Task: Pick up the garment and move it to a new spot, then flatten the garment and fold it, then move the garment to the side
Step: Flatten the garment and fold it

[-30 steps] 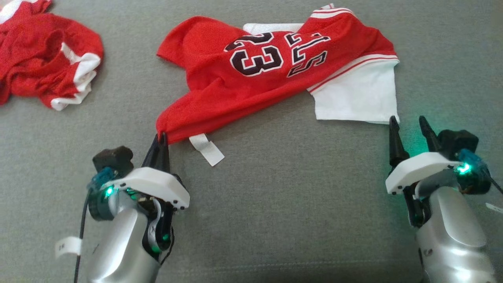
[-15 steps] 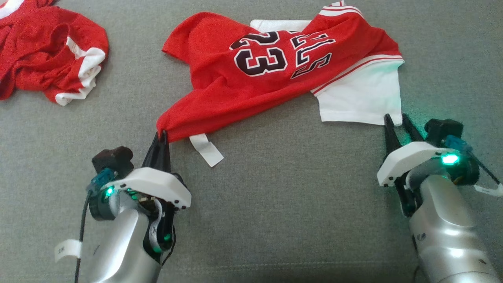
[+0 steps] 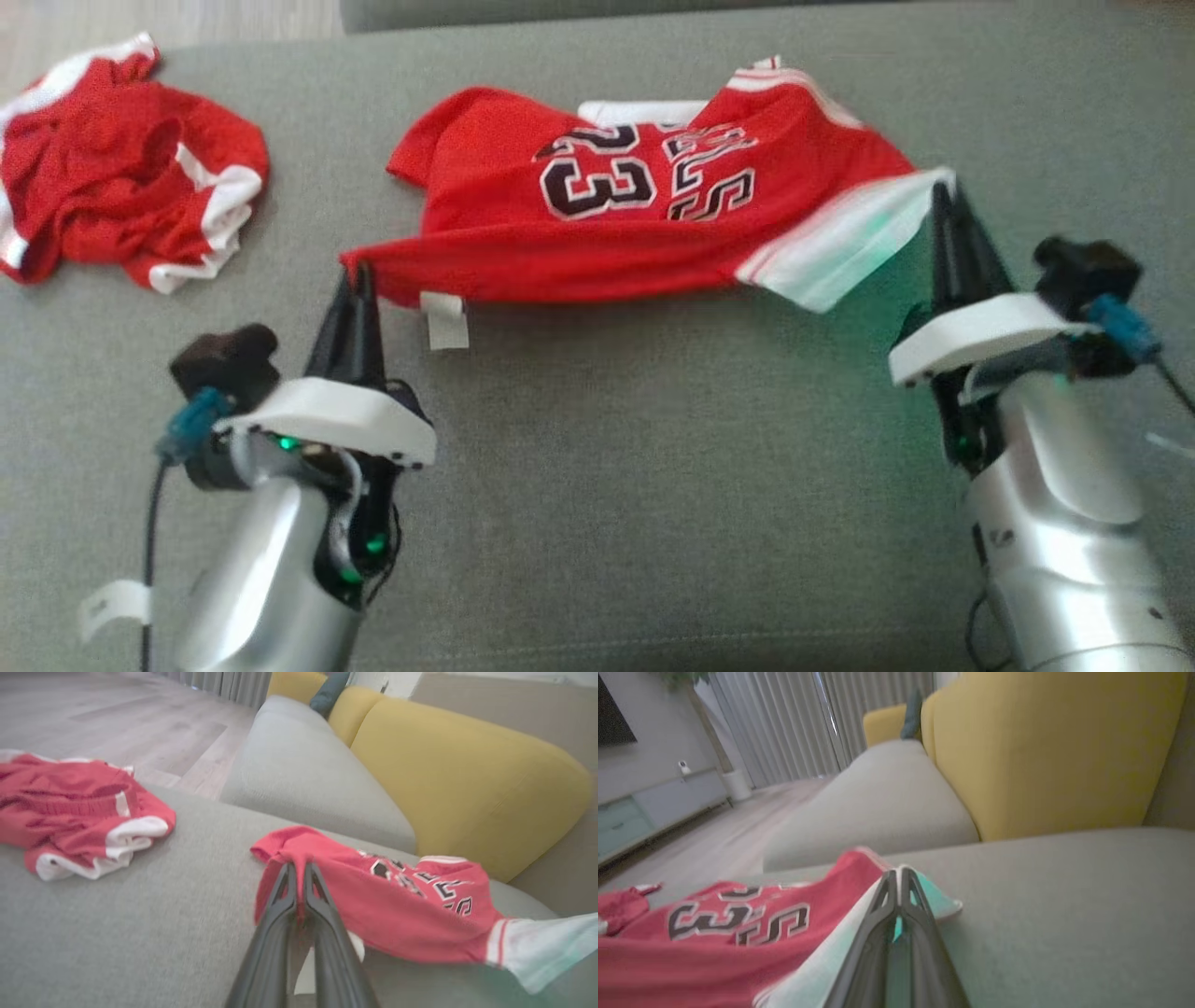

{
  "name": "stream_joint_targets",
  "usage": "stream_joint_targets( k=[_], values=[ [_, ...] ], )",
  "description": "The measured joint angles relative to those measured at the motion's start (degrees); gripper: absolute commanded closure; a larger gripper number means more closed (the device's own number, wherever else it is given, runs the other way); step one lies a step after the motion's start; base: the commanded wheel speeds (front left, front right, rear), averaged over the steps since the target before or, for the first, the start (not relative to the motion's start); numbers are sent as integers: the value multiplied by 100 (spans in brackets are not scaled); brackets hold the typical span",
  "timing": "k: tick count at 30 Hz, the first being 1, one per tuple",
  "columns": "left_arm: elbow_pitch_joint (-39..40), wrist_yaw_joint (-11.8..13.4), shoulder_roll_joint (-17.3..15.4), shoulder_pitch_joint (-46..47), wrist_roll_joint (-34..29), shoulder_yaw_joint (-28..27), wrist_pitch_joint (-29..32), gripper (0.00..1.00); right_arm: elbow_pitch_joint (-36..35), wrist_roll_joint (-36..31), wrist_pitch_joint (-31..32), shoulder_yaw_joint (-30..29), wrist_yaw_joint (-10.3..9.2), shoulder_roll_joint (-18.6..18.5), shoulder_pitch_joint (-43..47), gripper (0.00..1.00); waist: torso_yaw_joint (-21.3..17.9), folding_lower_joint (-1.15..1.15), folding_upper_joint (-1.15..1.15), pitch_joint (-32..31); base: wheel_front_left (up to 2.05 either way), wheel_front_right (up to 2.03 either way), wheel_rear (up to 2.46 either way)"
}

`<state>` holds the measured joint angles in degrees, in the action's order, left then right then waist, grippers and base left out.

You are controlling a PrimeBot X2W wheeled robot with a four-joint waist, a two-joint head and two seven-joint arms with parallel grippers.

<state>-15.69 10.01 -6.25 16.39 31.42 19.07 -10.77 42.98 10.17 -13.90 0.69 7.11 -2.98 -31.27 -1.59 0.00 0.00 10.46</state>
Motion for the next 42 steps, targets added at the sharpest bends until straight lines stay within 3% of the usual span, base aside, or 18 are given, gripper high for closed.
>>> stream_joint_targets(
  k=[8,18,26,31,35,38,42],
  values=[
    [1496,92,-432,-90,-158,-136,110,100,-2643,-29,-48,-366,0,1,653,100,-64,0,0,-565,0,0,0],
    [4169,293,-1246,363,-877,-138,1112,100,-5583,-289,58,-753,0,5,1105,100,-146,-1,0,-1183,0,0,0],
    [5116,277,-1508,1211,-1116,-113,1929,100,-7158,-681,742,-935,0,4,1101,100,-218,-1,0,-1153,0,0,0],
    [4956,221,-1511,1307,-928,38,2241,100,-7295,-754,1176,-780,0,4,1107,100,-251,-1,0,-905,0,0,0],
    [3985,0,-1522,1485,-715,49,2332,100,-6384,-531,1239,-579,0,0,809,100,-262,-1,0,-404,0,0,0],
    [3127,-276,-1528,2154,-546,35,2398,100,-5459,-530,1238,-472,0,-104,-104,100,-266,0,0,-26,0,0,0],
    [1847,-681,-1594,3707,-727,44,2339,100,-4214,-756,961,-368,0,-181,-1868,100,-284,1,0,495,0,0,0]
  ],
)
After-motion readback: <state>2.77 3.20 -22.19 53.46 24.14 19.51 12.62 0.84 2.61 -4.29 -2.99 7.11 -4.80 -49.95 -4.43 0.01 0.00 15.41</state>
